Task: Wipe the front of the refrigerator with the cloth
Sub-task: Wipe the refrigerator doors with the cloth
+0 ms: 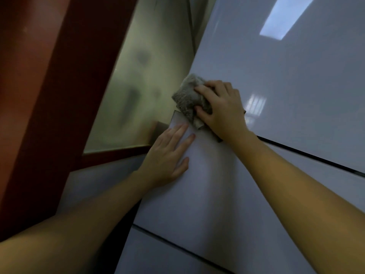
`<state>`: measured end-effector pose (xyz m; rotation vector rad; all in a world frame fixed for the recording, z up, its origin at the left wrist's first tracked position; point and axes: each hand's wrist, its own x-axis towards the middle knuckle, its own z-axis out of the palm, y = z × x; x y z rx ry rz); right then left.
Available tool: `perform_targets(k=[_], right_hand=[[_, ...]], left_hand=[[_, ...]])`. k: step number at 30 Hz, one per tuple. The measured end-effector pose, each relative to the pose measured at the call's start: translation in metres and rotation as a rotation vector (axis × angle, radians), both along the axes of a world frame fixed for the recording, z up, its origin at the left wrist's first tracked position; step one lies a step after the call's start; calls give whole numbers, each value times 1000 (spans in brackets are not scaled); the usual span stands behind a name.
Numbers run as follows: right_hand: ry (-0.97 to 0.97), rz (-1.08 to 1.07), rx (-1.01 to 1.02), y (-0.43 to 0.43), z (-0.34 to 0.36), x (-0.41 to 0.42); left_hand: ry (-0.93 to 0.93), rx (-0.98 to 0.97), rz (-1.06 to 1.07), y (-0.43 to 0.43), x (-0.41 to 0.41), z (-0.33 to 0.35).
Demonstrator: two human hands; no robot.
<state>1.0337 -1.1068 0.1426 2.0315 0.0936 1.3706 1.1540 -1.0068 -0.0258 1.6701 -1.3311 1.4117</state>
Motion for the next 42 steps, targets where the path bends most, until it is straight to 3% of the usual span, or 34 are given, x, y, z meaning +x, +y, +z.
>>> perform_targets(k=[8, 13, 21, 35, 42], right_hand=[[-225, -12, 85, -57, -18, -100], [-300, 2, 186, -49, -22, -87], [-124, -13, 47, -34, -50, -64], [-190, -228, 93, -127, -80, -247], [-197, -221, 169, -137, -89, -265]], left_hand=[[-24, -51, -18, -4, -1, -4], [-22, -66, -22, -6, -1, -4], [-20, -69, -37, -4, -2, -3], [-43, 64, -6, 9, -1, 3], [84, 34, 16, -3, -39, 11]])
